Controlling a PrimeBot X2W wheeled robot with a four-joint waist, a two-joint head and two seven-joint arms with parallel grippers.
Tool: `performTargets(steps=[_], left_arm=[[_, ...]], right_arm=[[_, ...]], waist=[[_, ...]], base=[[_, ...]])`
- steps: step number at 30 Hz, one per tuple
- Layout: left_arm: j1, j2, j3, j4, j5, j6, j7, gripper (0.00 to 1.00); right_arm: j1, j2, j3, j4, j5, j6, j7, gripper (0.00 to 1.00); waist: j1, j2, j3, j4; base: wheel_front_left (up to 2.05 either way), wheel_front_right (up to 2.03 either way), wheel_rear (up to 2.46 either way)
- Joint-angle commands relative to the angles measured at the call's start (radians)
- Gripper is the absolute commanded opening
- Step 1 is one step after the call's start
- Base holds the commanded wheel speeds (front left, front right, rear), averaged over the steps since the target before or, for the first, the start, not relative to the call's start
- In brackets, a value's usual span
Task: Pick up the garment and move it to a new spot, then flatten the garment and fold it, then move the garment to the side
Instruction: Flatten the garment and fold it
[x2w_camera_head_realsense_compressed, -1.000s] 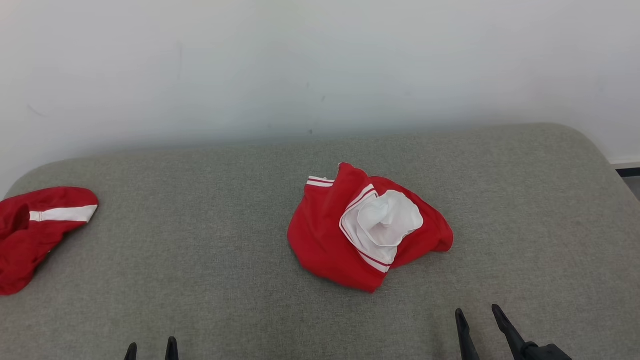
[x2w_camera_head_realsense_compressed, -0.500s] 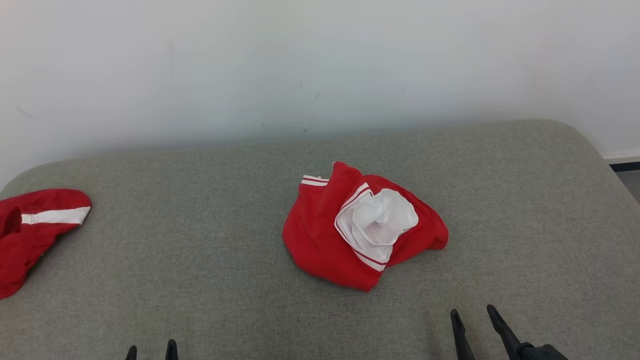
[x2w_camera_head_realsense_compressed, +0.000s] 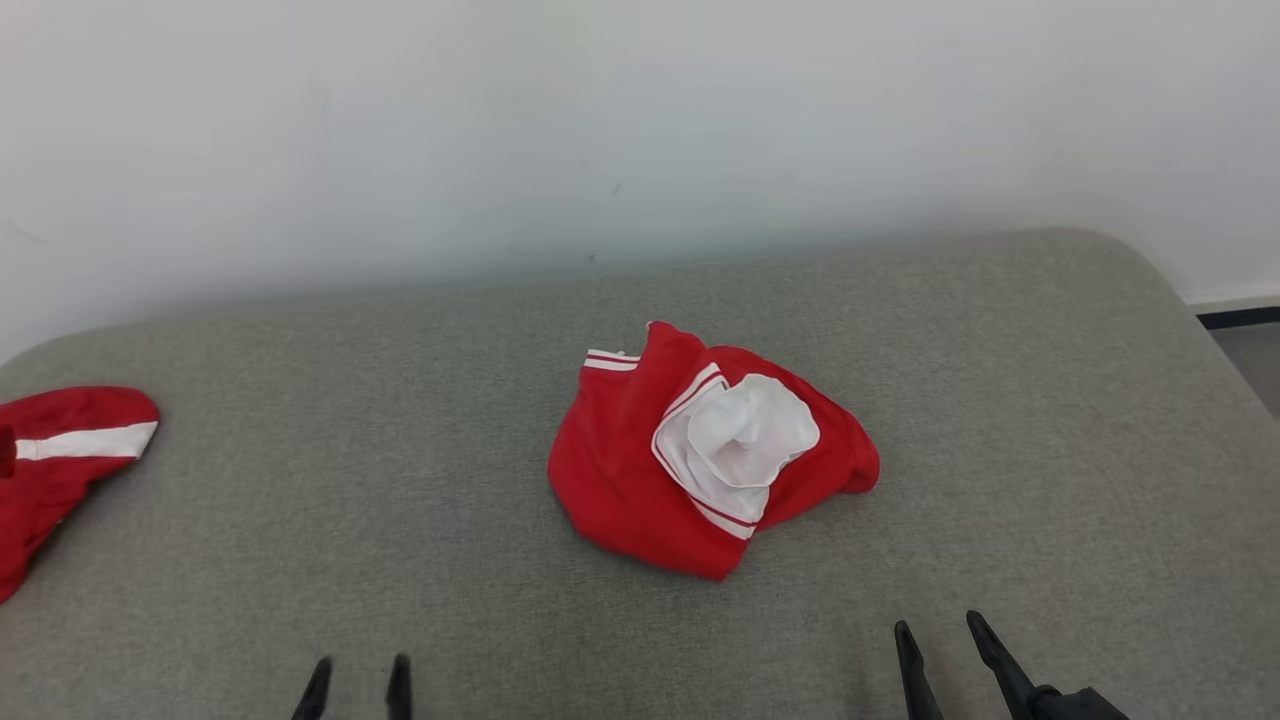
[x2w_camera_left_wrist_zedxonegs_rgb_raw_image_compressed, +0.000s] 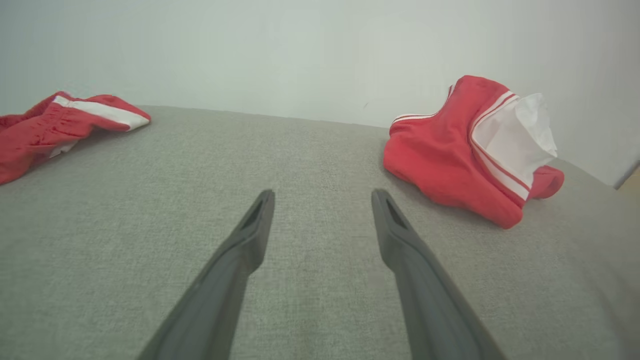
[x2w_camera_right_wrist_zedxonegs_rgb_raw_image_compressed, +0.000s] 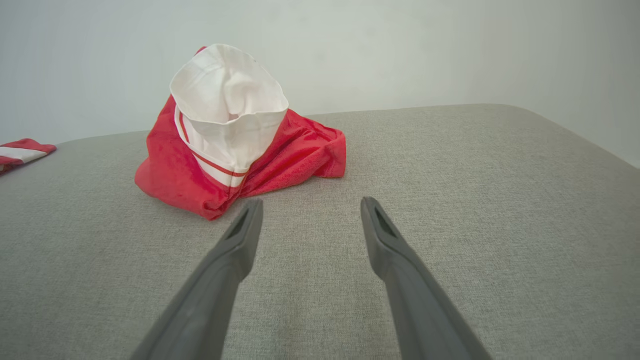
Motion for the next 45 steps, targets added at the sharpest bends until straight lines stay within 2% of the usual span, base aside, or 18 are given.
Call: performTargets(steps=[1, 6, 12, 18, 23, 27, 34, 37, 39, 45], left_arm=[[-0.040, 0.013, -0.024, 0.012, -0.011, -0.001, -0.004, 1.00], [-0.159, 0.043, -0.162, 0.128, -0.036, 0.000, 0.007, 1.00], [-0.343, 0.022, -0.321, 0.269, -0.101, 0.000, 0.120, 1.00], [-0.482, -0.009, -0.399, 0.379, -0.121, 0.009, 0.175, 1.00], [-0.559, -0.024, -0.418, 0.469, -0.103, 0.081, 0.196, 1.00], [-0.591, -0.029, -0.433, 0.507, -0.104, 0.111, 0.184, 1.00], [-0.653, -0.032, -0.474, 0.588, -0.091, 0.202, 0.196, 1.00], [-0.680, -0.032, -0.476, 0.625, -0.081, 0.255, 0.187, 1.00], [-0.707, -0.030, -0.463, 0.669, -0.072, 0.308, 0.173, 1.00], [-0.753, -0.016, -0.473, 0.747, -0.059, 0.329, 0.173, 1.00]], right_arm=[[-0.006, -0.002, 0.001, 0.001, 0.003, -0.002, 0.000, 1.00], [-0.013, -0.002, 0.003, 0.005, 0.001, -0.002, 0.000, 1.00], [-0.018, -0.002, 0.010, 0.002, 0.004, -0.002, 0.000, 1.00], [-0.031, -0.002, 0.022, 0.000, 0.013, -0.003, 0.000, 1.00], [-0.040, -0.002, 0.021, -0.005, 0.027, -0.002, 0.000, 1.00], [-0.046, -0.002, 0.024, -0.006, 0.038, -0.002, 0.000, 1.00], [-0.052, -0.002, 0.032, -0.011, 0.051, -0.002, 0.000, 1.00], [-0.051, -0.002, 0.037, -0.011, 0.057, -0.002, 0.000, 1.00], [-0.054, -0.002, 0.045, -0.010, 0.064, -0.002, 0.000, 1.00], [-0.055, -0.002, 0.047, -0.008, 0.074, -0.002, 0.000, 1.00]], waist=[[0.0000, -0.0001, 0.005, -0.015], [0.0000, -0.0001, 0.015, -0.061], [0.0000, -0.0001, 0.039, -0.137], [0.0000, -0.0001, 0.076, -0.231], [0.0000, -0.0001, 0.118, -0.307], [0.0000, -0.0001, 0.138, -0.343], [0.0000, -0.0001, 0.158, -0.382], [0.0000, -0.0001, 0.162, -0.387], [0.0000, -0.0001, 0.166, -0.388], [0.0000, -0.0001, 0.172, -0.378]], base=[[0.00, 0.00, 0.00], [0.00, 0.00, 0.00], [0.00, 0.00, 0.00], [0.00, 0.00, 0.00], [0.00, 0.00, 0.00], [0.00, 0.00, 0.00], [0.00, 0.00, 0.00], [0.00, 0.00, 0.00], [0.00, 0.00, 0.00], [0.00, 0.00, 0.00]])
